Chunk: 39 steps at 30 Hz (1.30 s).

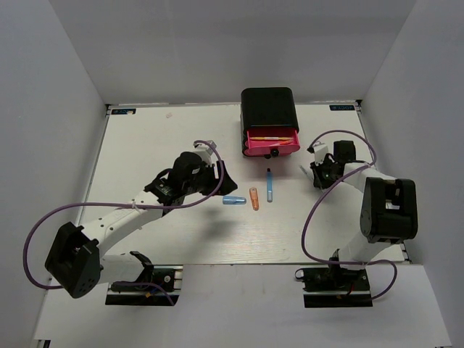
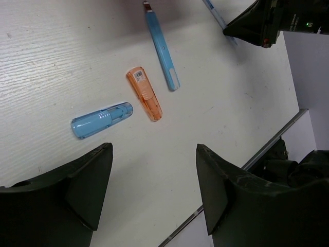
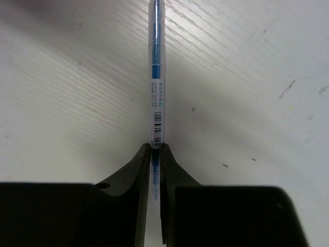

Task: Sort the stationery into containers
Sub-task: Pick up the pen from the center of the board, then place the pen in the drawer.

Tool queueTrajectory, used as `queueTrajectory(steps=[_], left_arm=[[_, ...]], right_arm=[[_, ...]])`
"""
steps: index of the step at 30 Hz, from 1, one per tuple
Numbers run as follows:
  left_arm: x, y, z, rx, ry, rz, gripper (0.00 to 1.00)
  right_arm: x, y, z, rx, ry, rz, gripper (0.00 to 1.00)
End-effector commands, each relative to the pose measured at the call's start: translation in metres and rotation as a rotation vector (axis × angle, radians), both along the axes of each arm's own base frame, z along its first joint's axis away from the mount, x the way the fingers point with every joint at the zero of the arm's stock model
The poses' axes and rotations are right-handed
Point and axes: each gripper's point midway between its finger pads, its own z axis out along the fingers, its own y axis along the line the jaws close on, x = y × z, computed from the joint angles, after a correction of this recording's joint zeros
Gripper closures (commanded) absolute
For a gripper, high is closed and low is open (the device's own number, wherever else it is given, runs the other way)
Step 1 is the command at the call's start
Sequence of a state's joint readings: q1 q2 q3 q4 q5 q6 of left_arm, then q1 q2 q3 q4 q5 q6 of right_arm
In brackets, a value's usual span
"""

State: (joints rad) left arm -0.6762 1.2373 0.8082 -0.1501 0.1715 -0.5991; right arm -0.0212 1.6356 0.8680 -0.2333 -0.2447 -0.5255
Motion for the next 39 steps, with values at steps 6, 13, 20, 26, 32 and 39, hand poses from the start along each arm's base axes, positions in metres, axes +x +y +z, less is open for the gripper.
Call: queueTrajectory(steps=[6, 13, 20, 26, 32, 39], left_arm=[[-0.007, 0.009, 0.007, -0.012, -0.037, 0.017, 0.24], [-0.008, 0.008, 0.009, -0.033, -0.044, 0.013, 0.24], [-0.008, 0.004, 0.013, -0.053, -0.054, -0.003, 0.24], [-0.011, 0.008, 0.017, -0.062, -0.060, 0.009, 0.24], [-0.013, 0.009, 0.016, -0.067, -0.050, 0.014, 0.24], [-0.013, 0.015, 0.022, -0.065, -0.068, 0.039, 0.24]], right_arm=[[0.041, -0.040, 0.077, -0.048, -0.214, -0.090, 0.99], [0.065, -0.011, 0.196, 0.020, -0.574, 0.124, 0.98], [0.034, 0.073, 0.240, 0.201, -0.752, 0.620, 0.98], [0.042, 0.107, 0.259, 0.240, -0.826, 0.810, 0.98], [0.053, 0.144, 0.248, 0.265, -0.820, 0.965, 0.98], [0.056, 0.173, 0.227, 0.303, -0.740, 1.070, 0.91]])
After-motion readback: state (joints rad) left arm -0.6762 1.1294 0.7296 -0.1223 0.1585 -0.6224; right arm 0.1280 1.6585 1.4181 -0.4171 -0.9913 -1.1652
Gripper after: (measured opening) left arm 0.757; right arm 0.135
